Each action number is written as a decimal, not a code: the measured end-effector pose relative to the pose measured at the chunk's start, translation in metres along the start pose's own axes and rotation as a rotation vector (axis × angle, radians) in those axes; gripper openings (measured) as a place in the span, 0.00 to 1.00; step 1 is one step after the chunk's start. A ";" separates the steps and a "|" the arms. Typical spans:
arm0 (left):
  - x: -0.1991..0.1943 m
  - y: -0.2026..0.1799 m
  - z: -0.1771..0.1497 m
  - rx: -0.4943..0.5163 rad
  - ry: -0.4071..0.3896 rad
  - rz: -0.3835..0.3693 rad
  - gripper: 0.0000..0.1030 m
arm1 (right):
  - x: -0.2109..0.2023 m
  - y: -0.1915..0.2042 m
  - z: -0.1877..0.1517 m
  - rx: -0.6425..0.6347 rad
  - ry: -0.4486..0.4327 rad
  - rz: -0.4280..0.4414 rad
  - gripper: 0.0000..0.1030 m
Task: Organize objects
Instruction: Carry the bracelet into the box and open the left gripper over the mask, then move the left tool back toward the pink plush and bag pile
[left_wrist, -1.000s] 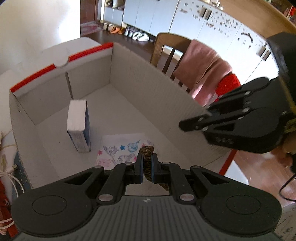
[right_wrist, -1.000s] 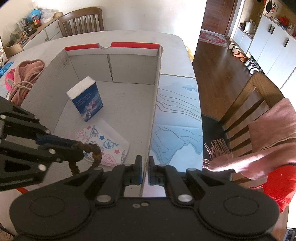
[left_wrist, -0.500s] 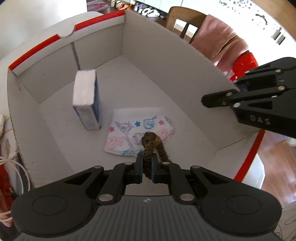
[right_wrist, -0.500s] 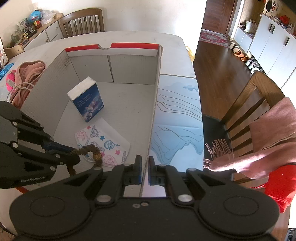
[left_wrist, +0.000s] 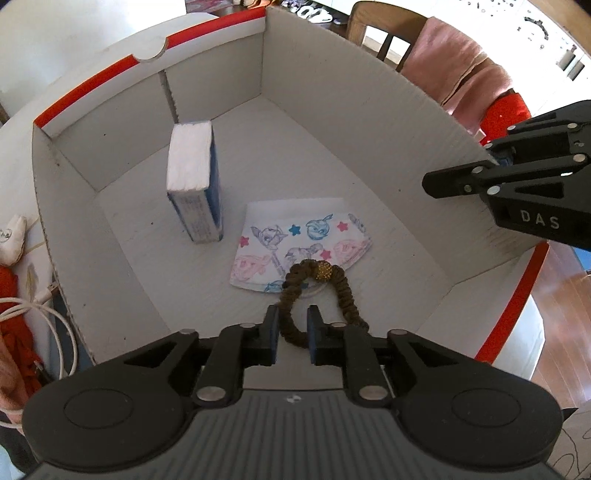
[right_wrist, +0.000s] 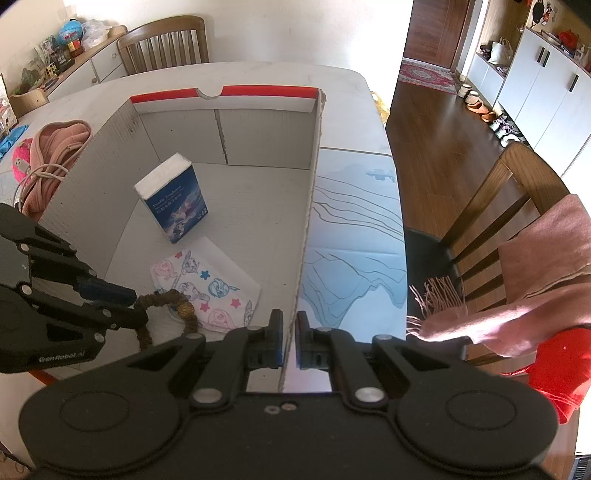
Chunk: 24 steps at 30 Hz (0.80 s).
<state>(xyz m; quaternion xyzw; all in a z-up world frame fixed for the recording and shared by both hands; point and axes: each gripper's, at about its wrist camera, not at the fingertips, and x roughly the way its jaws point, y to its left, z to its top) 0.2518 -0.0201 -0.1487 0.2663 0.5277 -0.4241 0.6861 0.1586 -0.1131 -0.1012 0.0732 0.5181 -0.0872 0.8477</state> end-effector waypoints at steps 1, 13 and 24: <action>-0.001 0.001 -0.001 -0.004 -0.005 -0.002 0.19 | 0.000 0.000 0.000 0.000 0.000 0.000 0.05; -0.054 -0.001 -0.009 -0.032 -0.170 -0.031 0.55 | 0.000 0.001 0.000 -0.001 0.002 0.001 0.05; -0.105 0.017 -0.029 -0.131 -0.312 -0.030 0.69 | 0.001 0.000 0.000 0.000 0.005 0.002 0.05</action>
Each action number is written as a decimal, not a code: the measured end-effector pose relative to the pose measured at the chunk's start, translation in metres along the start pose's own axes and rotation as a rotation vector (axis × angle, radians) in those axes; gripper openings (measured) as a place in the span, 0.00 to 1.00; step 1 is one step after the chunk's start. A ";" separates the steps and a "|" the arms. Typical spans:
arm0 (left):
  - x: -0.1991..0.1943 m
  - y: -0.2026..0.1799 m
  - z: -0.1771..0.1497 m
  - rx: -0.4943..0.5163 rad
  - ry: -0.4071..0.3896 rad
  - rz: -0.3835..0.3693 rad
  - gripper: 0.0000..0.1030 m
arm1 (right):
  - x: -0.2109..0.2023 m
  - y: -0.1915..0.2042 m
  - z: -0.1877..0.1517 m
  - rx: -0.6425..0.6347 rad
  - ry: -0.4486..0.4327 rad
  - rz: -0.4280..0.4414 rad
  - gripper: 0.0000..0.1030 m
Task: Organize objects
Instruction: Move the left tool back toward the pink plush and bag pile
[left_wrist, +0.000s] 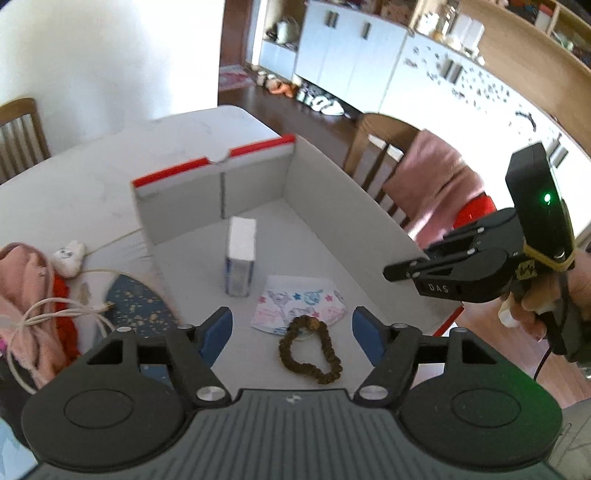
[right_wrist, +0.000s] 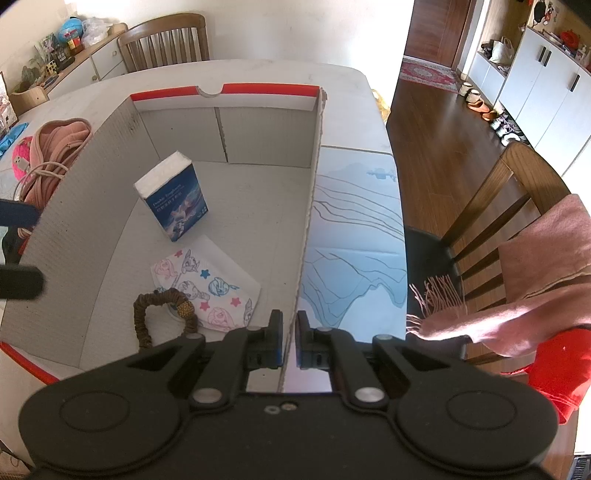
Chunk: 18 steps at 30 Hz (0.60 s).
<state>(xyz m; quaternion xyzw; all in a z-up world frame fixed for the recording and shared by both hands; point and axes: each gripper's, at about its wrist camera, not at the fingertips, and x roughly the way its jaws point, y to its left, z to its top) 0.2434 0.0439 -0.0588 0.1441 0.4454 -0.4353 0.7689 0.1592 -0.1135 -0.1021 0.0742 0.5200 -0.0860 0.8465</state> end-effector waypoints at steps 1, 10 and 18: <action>-0.004 0.004 -0.001 -0.015 -0.010 0.004 0.70 | 0.000 0.000 0.000 -0.001 0.001 -0.001 0.05; -0.035 0.051 -0.017 -0.164 -0.092 0.098 0.85 | 0.000 -0.001 -0.001 -0.003 0.005 -0.001 0.05; -0.038 0.105 -0.040 -0.295 -0.109 0.227 0.95 | 0.001 -0.002 -0.002 -0.003 0.016 -0.004 0.05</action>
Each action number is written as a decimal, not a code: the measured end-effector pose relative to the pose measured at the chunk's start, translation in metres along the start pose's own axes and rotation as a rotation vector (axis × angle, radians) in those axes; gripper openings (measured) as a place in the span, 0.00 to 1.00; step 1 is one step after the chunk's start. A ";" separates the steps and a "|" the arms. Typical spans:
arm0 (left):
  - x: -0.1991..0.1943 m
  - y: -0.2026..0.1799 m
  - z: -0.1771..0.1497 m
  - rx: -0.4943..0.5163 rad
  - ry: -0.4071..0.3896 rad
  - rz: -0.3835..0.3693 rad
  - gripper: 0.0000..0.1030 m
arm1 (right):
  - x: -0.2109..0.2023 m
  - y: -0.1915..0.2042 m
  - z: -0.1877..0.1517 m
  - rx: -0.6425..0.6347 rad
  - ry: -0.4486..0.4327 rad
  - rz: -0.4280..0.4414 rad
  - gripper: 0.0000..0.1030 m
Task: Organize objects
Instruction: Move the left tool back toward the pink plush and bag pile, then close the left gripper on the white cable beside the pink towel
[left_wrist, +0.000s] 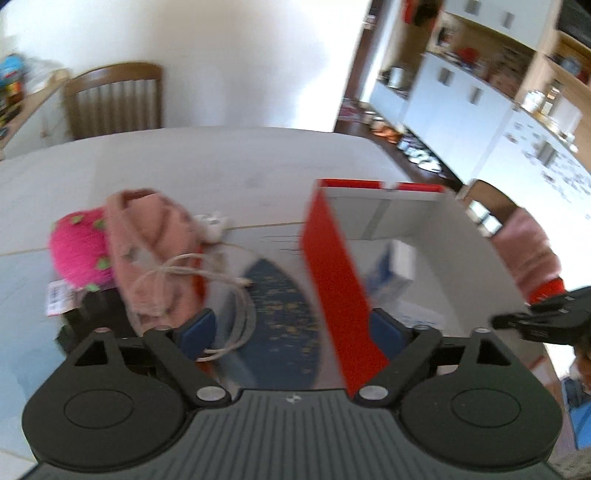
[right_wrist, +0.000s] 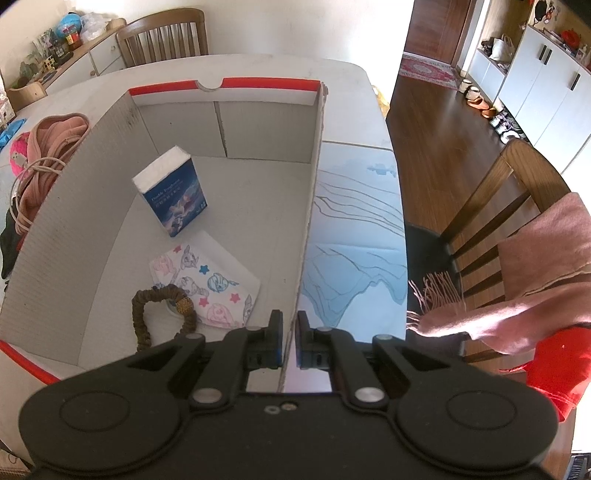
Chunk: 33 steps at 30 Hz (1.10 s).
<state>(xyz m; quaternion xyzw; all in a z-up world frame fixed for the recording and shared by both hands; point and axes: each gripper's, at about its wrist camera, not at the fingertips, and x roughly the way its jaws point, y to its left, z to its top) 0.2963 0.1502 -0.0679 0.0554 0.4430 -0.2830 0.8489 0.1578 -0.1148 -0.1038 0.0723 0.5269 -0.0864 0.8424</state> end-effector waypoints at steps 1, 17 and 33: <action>0.002 0.006 0.000 -0.009 0.001 0.024 0.98 | 0.000 0.000 0.000 0.000 0.000 0.000 0.05; 0.035 0.086 0.013 -0.089 0.027 0.203 0.99 | 0.002 0.000 0.001 -0.003 0.007 -0.006 0.05; 0.054 0.104 0.018 -0.058 0.039 0.266 0.98 | 0.005 0.002 0.002 -0.001 0.017 -0.011 0.05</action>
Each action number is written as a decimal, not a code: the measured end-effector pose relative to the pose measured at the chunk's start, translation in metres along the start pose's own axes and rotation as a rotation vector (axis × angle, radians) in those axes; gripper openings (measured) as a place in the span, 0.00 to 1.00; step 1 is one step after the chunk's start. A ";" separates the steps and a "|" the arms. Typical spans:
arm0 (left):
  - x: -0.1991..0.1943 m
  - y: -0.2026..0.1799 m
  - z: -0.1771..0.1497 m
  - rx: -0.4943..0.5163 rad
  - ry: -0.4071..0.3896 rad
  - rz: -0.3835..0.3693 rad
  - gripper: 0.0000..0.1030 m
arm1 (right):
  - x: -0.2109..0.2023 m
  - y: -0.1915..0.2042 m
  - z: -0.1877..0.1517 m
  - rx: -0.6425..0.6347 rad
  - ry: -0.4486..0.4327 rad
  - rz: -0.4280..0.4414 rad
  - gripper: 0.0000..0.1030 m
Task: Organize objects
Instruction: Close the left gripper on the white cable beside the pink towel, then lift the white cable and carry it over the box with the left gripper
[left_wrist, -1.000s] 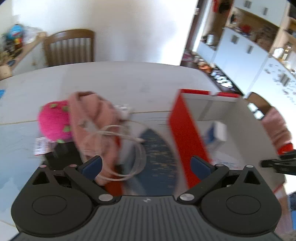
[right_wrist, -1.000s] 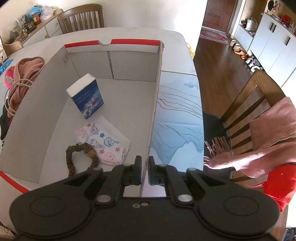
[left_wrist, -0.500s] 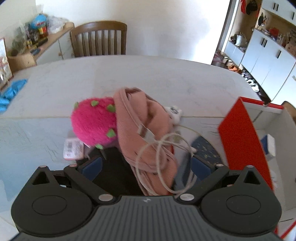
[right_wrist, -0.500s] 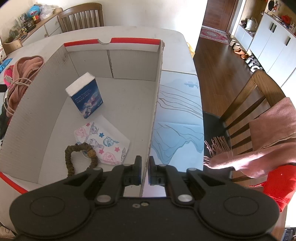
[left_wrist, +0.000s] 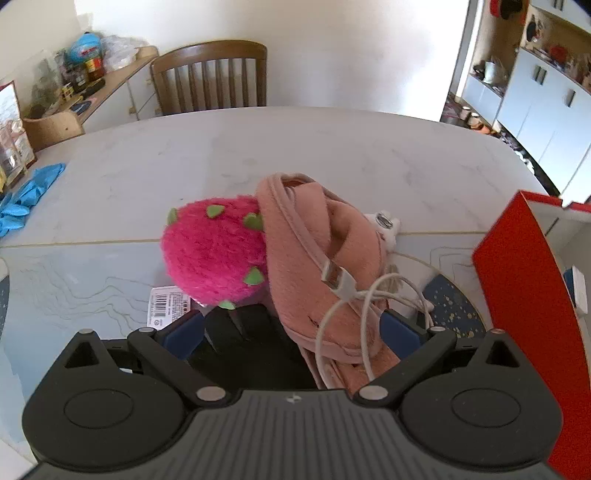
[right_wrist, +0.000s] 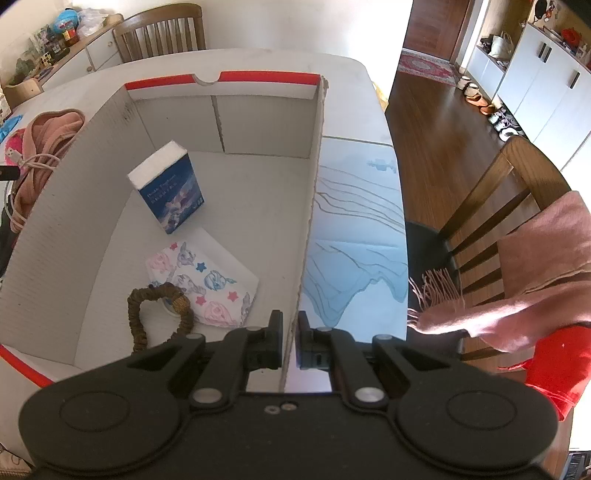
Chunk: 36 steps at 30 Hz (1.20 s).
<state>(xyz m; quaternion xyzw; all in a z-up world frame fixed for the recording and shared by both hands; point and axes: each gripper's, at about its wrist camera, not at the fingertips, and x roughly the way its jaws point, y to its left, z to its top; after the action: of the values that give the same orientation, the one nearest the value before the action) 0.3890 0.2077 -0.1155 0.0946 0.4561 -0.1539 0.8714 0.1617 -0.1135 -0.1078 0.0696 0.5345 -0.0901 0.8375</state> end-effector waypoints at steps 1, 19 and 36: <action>0.001 -0.002 -0.001 0.007 0.000 0.001 0.98 | 0.000 0.000 0.000 0.000 0.001 0.000 0.05; 0.005 -0.014 -0.002 -0.028 0.038 -0.142 0.29 | 0.000 0.001 0.000 -0.003 0.006 -0.002 0.05; -0.051 -0.058 -0.004 0.109 -0.148 -0.201 0.04 | -0.001 0.000 0.000 -0.005 0.005 -0.001 0.05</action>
<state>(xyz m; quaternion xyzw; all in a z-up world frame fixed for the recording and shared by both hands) 0.3384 0.1641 -0.0771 0.0837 0.3888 -0.2716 0.8764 0.1617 -0.1136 -0.1072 0.0674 0.5367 -0.0891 0.8364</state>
